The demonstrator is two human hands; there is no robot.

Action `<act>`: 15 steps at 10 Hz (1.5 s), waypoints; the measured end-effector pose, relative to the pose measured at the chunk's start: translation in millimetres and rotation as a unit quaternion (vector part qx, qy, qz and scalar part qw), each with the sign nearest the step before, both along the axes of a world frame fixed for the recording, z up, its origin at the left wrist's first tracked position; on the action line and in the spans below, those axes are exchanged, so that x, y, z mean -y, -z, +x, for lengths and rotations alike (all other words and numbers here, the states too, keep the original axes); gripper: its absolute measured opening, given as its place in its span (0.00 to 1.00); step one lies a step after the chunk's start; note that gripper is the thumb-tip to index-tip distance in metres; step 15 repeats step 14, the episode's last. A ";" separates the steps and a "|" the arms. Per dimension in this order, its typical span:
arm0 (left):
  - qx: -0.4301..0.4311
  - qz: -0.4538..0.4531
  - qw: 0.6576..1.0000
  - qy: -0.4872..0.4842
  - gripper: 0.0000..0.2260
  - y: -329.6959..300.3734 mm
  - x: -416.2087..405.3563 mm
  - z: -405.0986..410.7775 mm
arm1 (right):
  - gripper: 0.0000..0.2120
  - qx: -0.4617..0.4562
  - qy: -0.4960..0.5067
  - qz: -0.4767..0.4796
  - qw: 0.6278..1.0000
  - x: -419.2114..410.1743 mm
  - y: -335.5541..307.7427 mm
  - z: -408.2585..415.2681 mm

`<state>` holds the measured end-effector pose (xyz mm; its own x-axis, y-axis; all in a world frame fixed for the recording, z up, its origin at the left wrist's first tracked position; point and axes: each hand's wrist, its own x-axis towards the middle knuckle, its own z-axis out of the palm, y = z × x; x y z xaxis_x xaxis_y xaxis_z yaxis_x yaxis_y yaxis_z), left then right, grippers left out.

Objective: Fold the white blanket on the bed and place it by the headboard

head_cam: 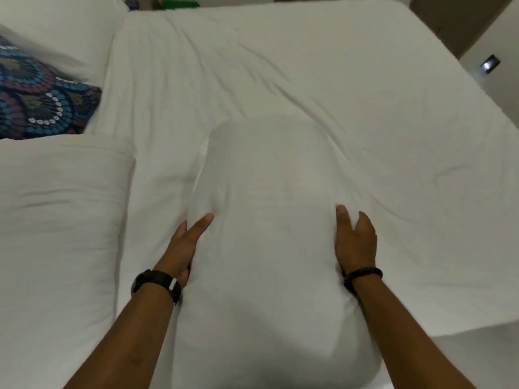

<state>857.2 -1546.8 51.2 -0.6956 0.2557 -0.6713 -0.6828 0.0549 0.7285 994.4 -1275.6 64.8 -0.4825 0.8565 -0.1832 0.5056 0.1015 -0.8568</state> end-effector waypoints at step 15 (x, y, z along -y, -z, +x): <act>-0.313 -0.435 0.836 -0.115 0.29 -58.2 527.6 -64.5 | 0.26 -0.003 -0.305 0.015 0.952 482.5 -97.9 -168.9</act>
